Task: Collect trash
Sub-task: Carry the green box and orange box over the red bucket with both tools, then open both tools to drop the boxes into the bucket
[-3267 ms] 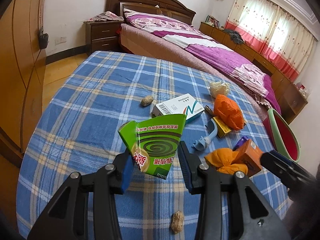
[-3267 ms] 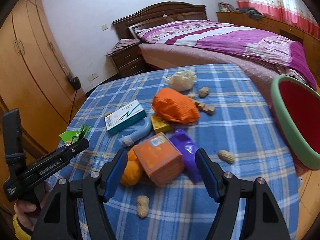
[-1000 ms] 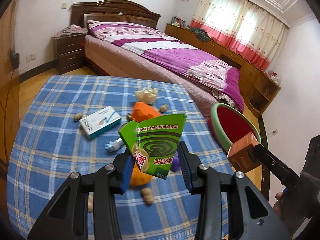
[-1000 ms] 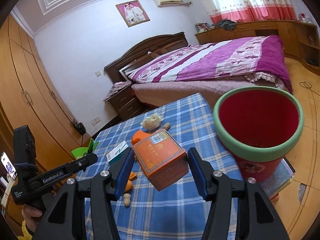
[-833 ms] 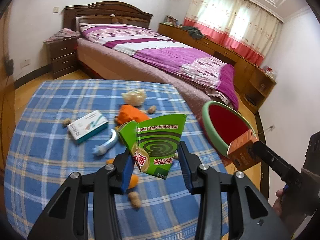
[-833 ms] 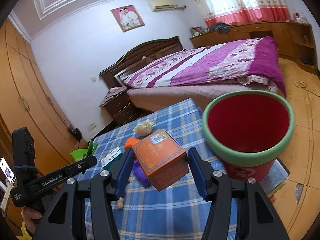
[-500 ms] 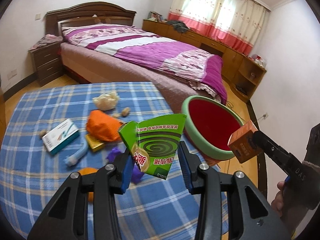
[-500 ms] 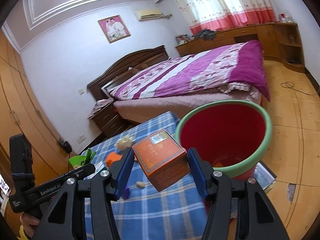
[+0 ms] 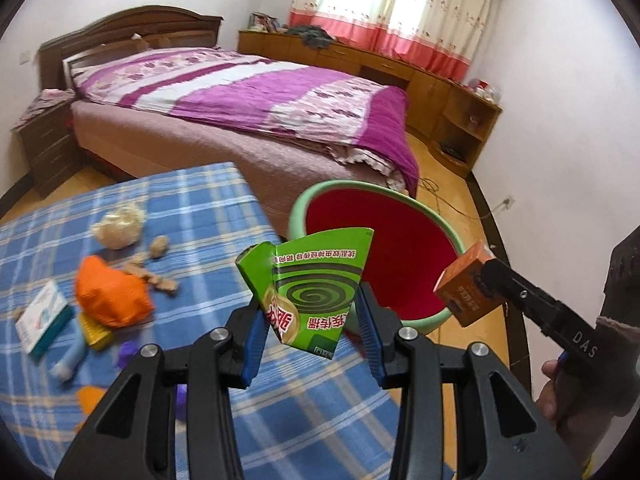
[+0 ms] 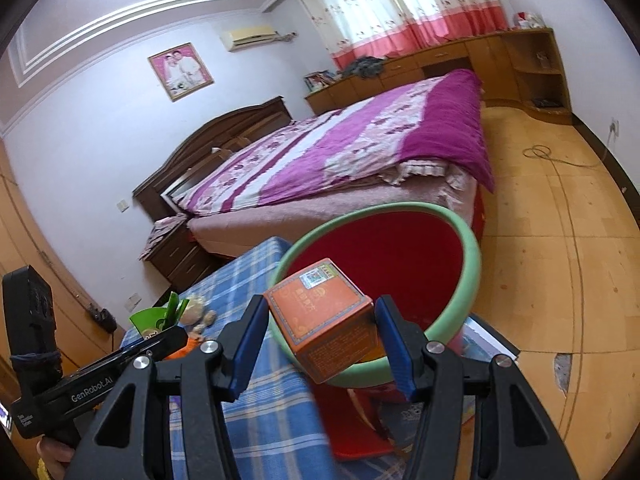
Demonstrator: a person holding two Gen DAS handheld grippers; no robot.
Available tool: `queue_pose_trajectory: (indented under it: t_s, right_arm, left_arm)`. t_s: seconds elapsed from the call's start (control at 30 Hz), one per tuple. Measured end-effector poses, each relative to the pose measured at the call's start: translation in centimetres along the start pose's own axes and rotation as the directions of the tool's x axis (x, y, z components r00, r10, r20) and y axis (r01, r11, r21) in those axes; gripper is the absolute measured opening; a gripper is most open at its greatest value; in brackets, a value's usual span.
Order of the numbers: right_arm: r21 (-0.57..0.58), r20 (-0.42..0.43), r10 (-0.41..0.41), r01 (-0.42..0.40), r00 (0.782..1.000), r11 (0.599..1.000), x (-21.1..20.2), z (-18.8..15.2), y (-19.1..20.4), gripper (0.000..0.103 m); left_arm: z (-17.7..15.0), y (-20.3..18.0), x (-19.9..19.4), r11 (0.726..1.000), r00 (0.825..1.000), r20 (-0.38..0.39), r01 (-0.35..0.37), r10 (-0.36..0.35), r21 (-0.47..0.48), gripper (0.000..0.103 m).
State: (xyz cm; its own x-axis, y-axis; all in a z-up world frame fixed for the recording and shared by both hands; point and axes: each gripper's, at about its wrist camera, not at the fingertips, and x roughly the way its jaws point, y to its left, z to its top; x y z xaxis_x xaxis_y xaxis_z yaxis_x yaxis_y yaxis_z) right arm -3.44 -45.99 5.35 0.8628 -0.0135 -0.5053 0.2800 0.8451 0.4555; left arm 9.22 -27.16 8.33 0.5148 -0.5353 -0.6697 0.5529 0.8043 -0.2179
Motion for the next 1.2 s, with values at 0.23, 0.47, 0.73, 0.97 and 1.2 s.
queue_pose_trajectory:
  t_s: [0.23, 0.47, 0.73, 0.97, 1.2]
  right_arm:
    - [0.039, -0.025, -0.047, 0.048, 0.999, 0.998, 2.0, 0.8, -3.0, 0.059]
    - [0.041, -0.046, -0.083, 0.085, 0.995, 0.996, 3.7, 1.1, -4.4, 0.059]
    - [0.048, -0.067, -0.092, 0.095, 0.993, 0.994, 5.2, 1.2, -4.9, 0.059]
    - [0.057, -0.076, -0.088, 0.093, 0.993, 0.994, 5.5, 1.2, -5.1, 0.060]
    - [0.059, -0.063, -0.077, 0.081, 0.995, 0.995, 5.1, 1.0, -4.8, 0.073]
  left_arm:
    - [0.7, -1.4, 4.3, 0.999, 0.998, -0.046, 0.040, -0.038, 0.023, 0.042]
    - [1.3, -2.2, 7.5, 0.998, 0.997, -0.075, 0.034, -0.031, 0.045, 0.043]
    - [1.7, -1.8, 8.8, 0.999, 0.997, -0.074, 0.015, -0.012, 0.041, 0.054]
    - [1.8, -1.2, 8.7, 1.000, 0.997, -0.079, 0.015, -0.014, 0.019, 0.054]
    - [1.2, -0.3, 7.3, 1.000, 0.997, -0.080, 0.008, -0.010, -0.021, 0.054]
